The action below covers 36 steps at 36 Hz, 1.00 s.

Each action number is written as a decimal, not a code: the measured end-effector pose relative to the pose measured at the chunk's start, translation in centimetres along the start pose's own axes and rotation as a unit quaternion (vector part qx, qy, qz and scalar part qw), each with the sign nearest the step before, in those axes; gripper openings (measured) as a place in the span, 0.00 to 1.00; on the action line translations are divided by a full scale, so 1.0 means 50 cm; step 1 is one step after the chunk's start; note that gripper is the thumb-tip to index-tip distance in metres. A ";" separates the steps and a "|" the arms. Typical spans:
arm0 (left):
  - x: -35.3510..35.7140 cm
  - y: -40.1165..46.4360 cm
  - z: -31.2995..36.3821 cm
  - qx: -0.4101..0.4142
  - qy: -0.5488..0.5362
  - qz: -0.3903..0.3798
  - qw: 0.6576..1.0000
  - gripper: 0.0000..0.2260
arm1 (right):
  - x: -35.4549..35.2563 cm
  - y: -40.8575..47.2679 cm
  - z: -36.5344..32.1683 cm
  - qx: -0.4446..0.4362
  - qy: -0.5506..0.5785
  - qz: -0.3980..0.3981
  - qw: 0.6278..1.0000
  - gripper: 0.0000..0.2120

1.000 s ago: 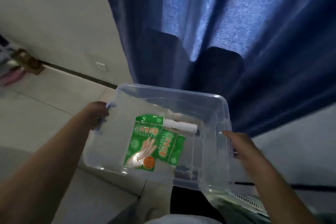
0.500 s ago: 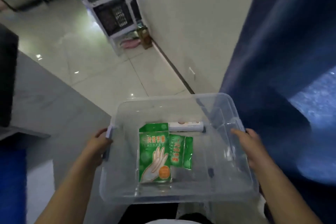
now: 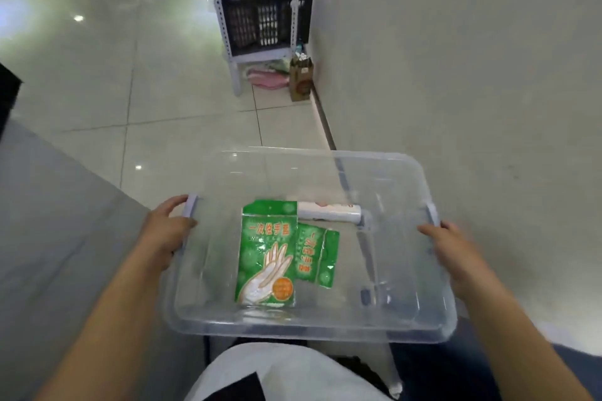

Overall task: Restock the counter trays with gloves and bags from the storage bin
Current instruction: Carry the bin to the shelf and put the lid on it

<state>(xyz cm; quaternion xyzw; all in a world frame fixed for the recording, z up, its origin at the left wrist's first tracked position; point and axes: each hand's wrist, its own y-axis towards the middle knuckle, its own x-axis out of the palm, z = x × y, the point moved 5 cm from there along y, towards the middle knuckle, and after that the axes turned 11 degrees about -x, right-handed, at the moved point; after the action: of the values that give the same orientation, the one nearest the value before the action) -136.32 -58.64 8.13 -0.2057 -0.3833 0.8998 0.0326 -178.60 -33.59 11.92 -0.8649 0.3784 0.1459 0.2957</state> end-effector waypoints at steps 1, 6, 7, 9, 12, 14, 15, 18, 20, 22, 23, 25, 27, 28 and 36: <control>-0.003 0.024 0.037 0.004 -0.001 0.002 1.000 0.22 | 0.012 0.029 -0.033 -0.002 0.011 -0.001 1.000 0.12; -0.021 0.125 0.196 0.000 -0.013 0.015 1.000 0.23 | 0.077 0.156 -0.185 -0.028 0.047 0.013 0.998 0.09; -0.025 0.147 0.224 -0.001 -0.021 0.016 1.000 0.23 | 0.094 0.184 -0.213 -0.034 0.051 0.014 0.998 0.07; -0.032 0.192 0.276 -0.008 -0.028 0.014 0.999 0.23 | 0.128 0.249 -0.266 -0.039 0.049 0.014 0.998 0.05; -0.043 0.277 0.344 -0.027 -0.044 0.023 0.998 0.24 | 0.205 0.369 -0.342 -0.041 0.040 -0.024 0.998 0.13; -0.057 0.344 0.389 -0.044 -0.059 0.037 0.997 0.23 | 0.263 0.456 -0.398 -0.052 0.030 -0.043 0.997 0.11; -0.067 0.376 0.412 -0.051 -0.061 0.043 0.996 0.23 | 0.293 0.497 -0.431 -0.062 0.026 -0.049 0.997 0.07; -0.112 0.470 0.478 -0.079 -0.059 0.056 0.993 0.22 | 0.395 0.618 -0.533 -0.080 0.029 -0.084 0.993 0.07; -0.152 0.523 0.524 -0.103 -0.074 0.072 0.989 0.23 | 0.477 0.690 -0.614 -0.094 0.024 -0.122 0.988 0.10; -0.196 0.570 0.568 -0.129 -0.087 0.096 0.983 0.22 | 0.564 0.758 -0.694 -0.101 0.030 -0.153 0.983 0.12; -0.220 0.591 0.591 -0.139 -0.095 0.110 0.980 0.22 | 0.609 0.789 -0.735 -0.103 0.031 -0.167 0.980 0.13; -0.265 0.631 0.635 -0.144 -0.119 0.130 0.974 0.22 | 0.694 0.843 -0.816 -0.113 0.027 -0.186 0.976 0.13; -0.315 0.668 0.674 -0.142 -0.153 0.152 0.966 0.21 | 0.781 0.885 -0.905 -0.119 0.018 -0.212 0.970 0.15; -0.341 0.685 0.691 -0.142 -0.170 0.162 0.962 0.22 | 0.827 0.905 -0.949 -0.120 0.013 -0.225 0.967 0.16; -0.526 0.914 0.821 -0.133 -0.271 0.213 0.929 0.24 | 1.199 1.012 -1.287 -0.179 -0.011 -0.270 0.946 0.10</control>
<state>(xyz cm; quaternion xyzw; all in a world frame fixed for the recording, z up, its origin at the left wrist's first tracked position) -124.01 -124.26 10.60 -0.0335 -0.4407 0.8480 -0.2925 -174.01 -134.95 13.44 -0.9718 0.0949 0.1351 0.1683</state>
